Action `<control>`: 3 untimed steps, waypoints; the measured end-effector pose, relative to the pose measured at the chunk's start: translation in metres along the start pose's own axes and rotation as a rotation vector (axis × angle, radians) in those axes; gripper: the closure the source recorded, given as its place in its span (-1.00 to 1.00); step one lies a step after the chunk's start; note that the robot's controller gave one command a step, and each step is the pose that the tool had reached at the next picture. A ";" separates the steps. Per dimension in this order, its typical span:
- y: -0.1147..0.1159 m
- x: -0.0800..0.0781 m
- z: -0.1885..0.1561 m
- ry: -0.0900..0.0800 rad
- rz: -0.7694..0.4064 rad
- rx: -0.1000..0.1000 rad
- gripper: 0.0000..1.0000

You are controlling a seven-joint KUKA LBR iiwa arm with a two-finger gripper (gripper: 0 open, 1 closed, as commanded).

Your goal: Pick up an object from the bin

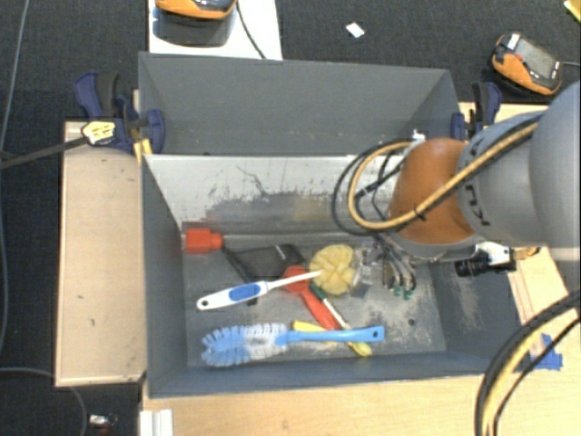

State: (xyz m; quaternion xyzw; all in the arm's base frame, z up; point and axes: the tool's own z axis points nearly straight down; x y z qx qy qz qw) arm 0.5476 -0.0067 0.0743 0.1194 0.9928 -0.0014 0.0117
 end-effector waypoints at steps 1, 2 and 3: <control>0.000 0.000 0.000 0.000 -0.005 0.000 1.00; 0.000 0.000 0.000 0.001 -0.010 0.000 1.00; 0.000 0.000 0.000 0.001 0.000 0.000 1.00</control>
Offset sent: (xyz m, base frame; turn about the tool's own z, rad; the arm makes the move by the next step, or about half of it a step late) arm 0.0000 0.0000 0.0000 0.0000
